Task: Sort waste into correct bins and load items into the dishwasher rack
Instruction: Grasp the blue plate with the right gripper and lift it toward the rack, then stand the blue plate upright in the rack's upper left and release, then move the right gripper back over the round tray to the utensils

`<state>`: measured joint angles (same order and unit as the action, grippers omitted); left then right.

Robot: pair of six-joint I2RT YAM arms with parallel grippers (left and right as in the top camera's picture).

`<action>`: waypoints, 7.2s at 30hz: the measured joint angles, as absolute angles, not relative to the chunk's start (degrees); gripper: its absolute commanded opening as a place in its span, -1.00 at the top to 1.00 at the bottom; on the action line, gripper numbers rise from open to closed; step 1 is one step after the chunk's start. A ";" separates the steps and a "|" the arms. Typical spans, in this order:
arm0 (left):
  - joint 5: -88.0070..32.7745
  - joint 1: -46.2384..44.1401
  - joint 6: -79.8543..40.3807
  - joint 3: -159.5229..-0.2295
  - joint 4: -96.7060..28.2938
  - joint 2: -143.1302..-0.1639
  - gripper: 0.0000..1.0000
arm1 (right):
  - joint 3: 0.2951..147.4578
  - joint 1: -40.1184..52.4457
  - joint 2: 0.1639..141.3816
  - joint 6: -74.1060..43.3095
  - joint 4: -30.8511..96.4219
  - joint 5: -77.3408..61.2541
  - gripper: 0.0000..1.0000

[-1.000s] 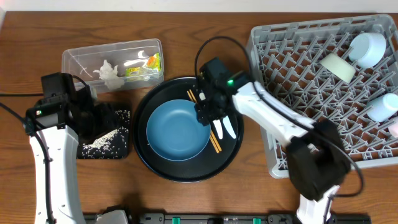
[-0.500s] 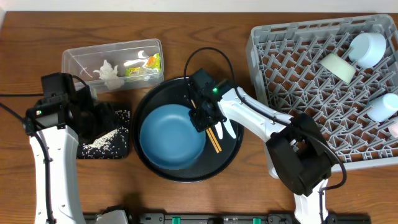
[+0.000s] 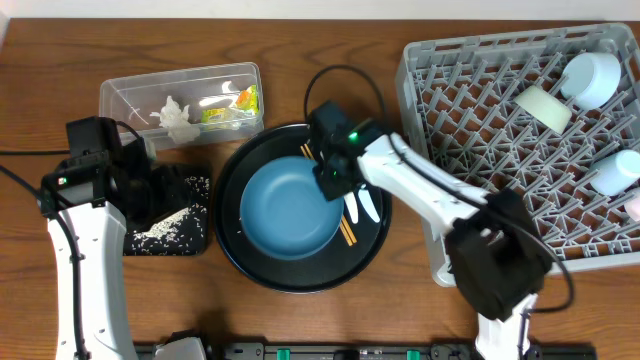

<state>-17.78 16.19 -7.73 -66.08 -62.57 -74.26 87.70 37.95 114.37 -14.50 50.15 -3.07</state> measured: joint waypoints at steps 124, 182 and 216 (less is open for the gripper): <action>-19.77 0.38 -9.06 -66.06 -55.66 -75.00 -0.48 | 72.40 -21.58 90.32 -14.92 64.62 -3.25 -0.29; -13.89 -10.59 -13.58 -66.02 -56.05 -82.72 -0.49 | 54.54 -13.04 77.03 -13.52 61.19 -11.16 -0.25; -8.58 7.57 -13.74 -66.02 -62.96 -79.35 -0.57 | 71.94 35.90 97.78 -3.68 40.36 -4.12 -0.47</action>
<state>-8.58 7.57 -13.74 -66.02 -62.96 -79.35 71.94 35.90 97.78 -3.68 40.36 -4.12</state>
